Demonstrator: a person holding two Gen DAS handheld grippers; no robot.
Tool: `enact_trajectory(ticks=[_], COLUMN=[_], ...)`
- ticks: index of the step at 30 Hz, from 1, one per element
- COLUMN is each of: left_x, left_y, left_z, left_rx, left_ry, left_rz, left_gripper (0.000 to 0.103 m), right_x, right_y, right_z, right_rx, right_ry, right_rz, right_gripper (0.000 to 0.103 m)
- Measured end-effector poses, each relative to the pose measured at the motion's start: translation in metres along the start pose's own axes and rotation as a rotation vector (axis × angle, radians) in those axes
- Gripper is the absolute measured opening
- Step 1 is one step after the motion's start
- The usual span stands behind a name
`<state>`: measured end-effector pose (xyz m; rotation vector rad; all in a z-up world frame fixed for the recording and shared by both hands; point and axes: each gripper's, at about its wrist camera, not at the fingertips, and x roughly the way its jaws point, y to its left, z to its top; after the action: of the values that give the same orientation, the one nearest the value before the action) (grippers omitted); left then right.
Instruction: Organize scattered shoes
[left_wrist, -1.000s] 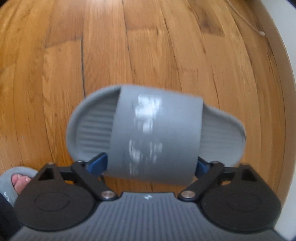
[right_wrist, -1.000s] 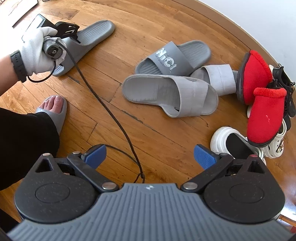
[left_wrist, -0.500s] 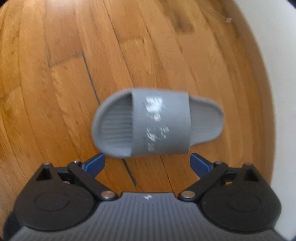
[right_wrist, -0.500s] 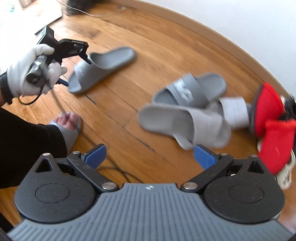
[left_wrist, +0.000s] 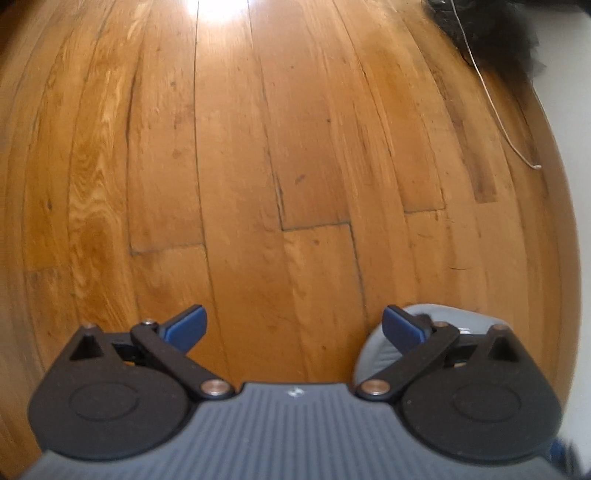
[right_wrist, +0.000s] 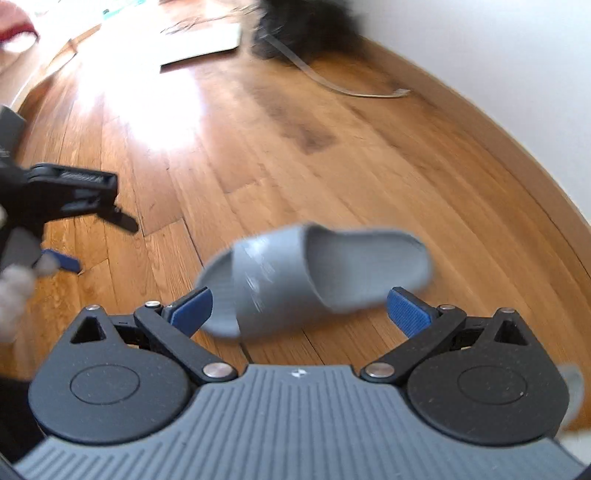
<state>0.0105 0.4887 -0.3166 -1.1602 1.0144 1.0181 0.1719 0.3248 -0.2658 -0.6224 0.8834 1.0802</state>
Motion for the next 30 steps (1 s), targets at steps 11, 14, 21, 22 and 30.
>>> enact_trajectory(ticks=[11,14,21,22,30], left_x=[-0.008,-0.009,-0.001,-0.001,0.0], left_y=[0.016,0.025,0.024,0.022,0.008], left_z=[0.004,0.004,0.006,0.005,0.005], left_rx=[0.058,0.062,0.067,0.073,0.095], left_ry=[-0.003,0.003,0.008,0.008,0.009], left_rz=[-0.031,-0.022,-0.011,-0.013,-0.048], left_gripper=[0.102,0.102,0.102,0.102,0.102], right_x=[0.09,0.086,0.074,0.074,0.076], right_y=[0.051,0.057,0.073,0.075,0.093], right_z=[-0.008,-0.018,-0.026,-0.025,-0.021], right_rx=[-0.423,-0.544,-0.734,-0.728,-0.713], right_ry=[0.177,0.115,0.039,0.032,0.082], right_rz=[-0.115,-0.108,-0.034,-0.02,0.039], right_gripper=[0.085,0.083,0.082,0.082,0.096])
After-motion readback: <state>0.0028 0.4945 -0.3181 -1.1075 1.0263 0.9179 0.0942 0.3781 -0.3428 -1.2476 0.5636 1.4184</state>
